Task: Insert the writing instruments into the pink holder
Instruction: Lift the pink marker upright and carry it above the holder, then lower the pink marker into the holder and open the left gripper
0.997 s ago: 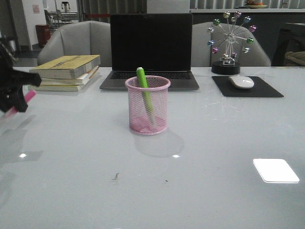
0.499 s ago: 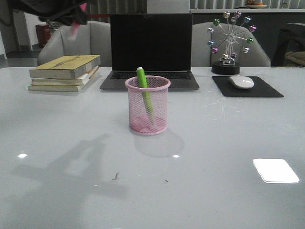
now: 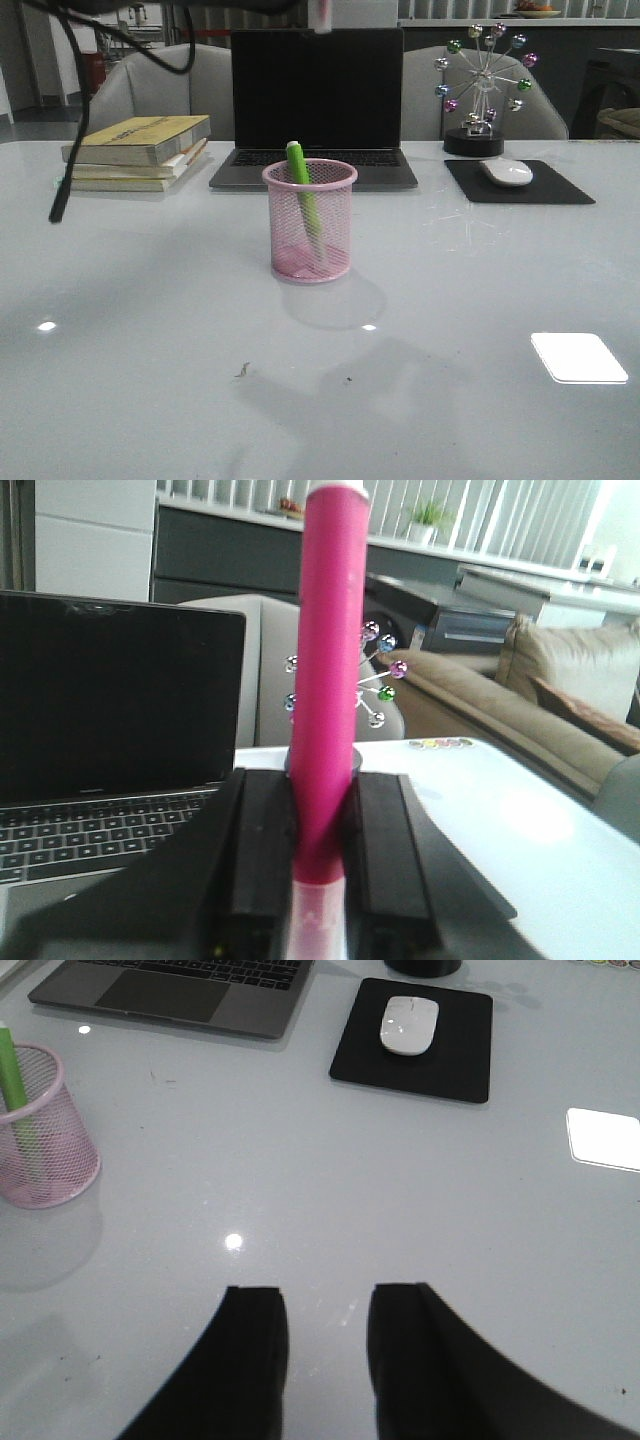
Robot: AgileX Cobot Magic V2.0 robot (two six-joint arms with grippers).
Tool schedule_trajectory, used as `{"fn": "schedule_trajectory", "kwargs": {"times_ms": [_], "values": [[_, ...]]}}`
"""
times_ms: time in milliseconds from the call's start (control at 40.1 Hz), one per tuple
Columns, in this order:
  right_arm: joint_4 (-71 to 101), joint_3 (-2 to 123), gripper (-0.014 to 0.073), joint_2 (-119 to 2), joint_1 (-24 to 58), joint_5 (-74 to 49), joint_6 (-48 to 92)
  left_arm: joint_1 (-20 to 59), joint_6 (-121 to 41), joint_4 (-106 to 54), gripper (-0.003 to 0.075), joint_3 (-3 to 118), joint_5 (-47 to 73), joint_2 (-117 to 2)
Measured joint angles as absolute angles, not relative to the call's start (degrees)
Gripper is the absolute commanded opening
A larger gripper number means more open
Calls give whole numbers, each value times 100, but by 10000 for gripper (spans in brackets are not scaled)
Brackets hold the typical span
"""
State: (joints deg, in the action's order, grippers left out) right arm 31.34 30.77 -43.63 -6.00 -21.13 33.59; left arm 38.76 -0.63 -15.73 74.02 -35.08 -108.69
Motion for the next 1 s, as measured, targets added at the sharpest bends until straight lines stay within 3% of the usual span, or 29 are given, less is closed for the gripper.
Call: {"fn": "schedule_trajectory", "kwargs": {"times_ms": [349, 997], "values": [[3134, 3077, 337, -4363, -600, -2125, 3359, 4283, -54, -1597, 99, 6518, -5234, -11511], [3134, 3077, 337, -4363, -600, -2249, 3359, 3860, 0, -1725, 99, 6310, -5251, -11950]]}}
